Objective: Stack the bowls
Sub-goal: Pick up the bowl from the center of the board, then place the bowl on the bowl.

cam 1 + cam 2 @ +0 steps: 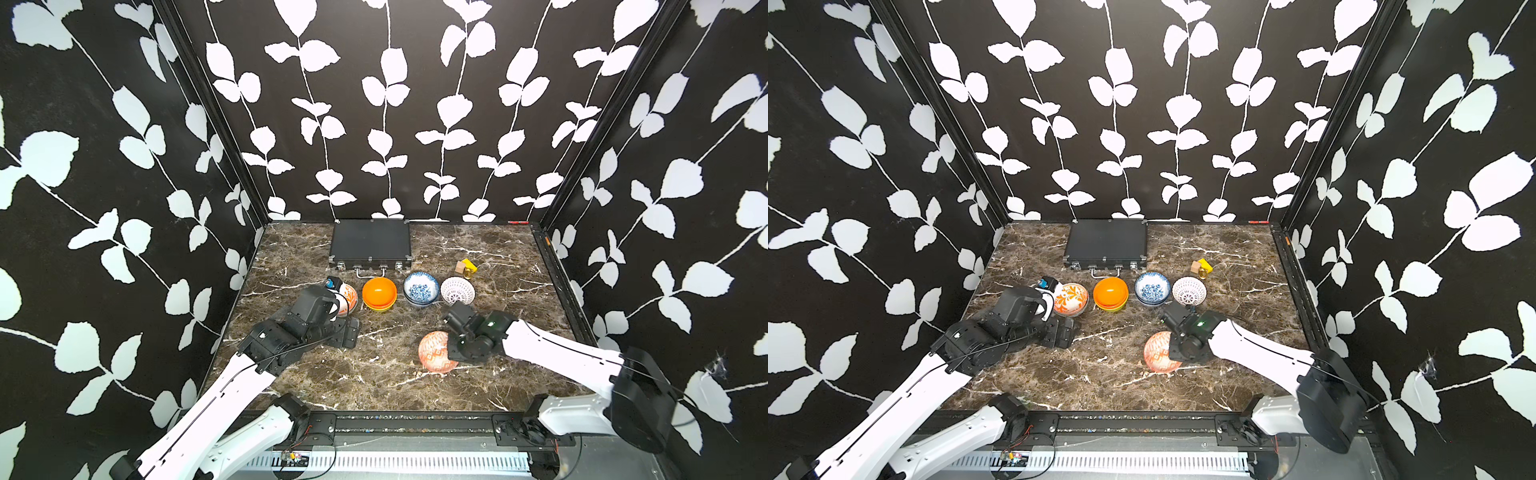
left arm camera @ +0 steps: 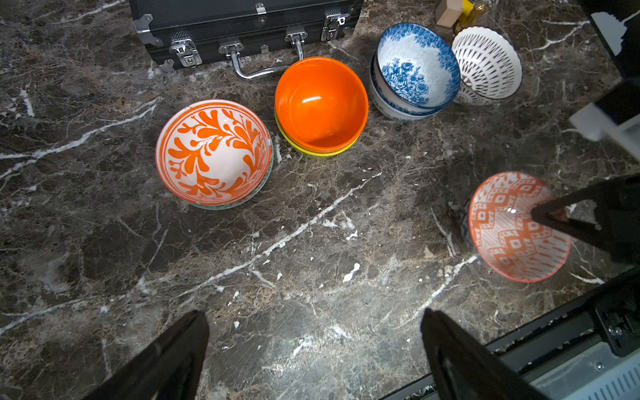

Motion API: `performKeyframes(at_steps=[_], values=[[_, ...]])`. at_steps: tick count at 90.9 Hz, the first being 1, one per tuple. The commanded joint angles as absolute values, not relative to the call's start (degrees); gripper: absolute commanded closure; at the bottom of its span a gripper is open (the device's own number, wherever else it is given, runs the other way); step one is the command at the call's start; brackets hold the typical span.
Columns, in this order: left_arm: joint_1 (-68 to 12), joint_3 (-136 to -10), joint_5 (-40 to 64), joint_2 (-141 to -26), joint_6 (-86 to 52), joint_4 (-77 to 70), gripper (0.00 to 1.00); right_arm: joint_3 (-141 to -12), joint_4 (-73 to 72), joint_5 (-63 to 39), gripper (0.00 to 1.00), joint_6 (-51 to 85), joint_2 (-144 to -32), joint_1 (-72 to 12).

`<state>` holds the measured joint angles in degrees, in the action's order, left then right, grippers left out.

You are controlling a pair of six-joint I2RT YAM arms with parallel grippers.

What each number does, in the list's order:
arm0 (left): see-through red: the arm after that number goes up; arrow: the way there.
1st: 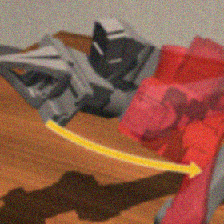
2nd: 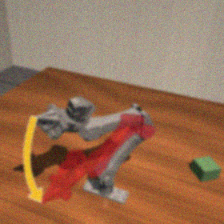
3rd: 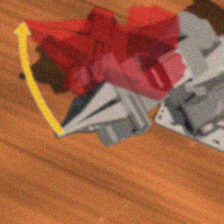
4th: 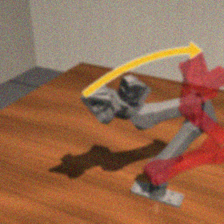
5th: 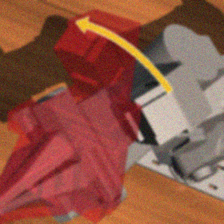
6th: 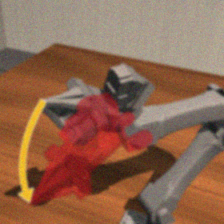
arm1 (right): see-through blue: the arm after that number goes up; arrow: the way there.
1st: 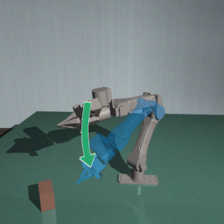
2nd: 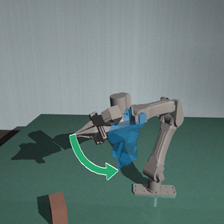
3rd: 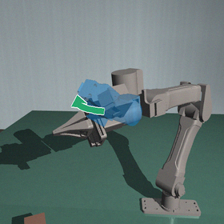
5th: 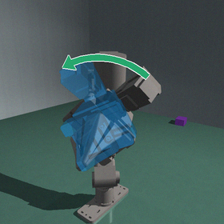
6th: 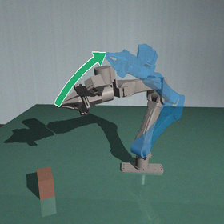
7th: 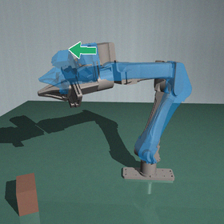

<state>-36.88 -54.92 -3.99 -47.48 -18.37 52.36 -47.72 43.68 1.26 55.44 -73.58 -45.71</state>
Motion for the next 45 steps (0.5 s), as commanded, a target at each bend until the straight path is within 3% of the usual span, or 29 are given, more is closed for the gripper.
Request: performKeyframes(at_steps=[1,21,45], values=[[-37.04,-54.07,-3.99,-46.85,-18.11,51.66,0.02,-49.49,47.00,1.60,1.00,52.91,-69.18,-41.21],[-37.08,-53.84,-3.03,-46.86,-17.81,51.21,0.02,-53.42,47.97,0.30,1.00,48.44,-66.72,-29.89],[-37.08,-52.85,5.53,-47.88,-16.23,48.34,0.01,-64.70,44.87,-3.47,1.00,44.92,-76.50,-22.20]])
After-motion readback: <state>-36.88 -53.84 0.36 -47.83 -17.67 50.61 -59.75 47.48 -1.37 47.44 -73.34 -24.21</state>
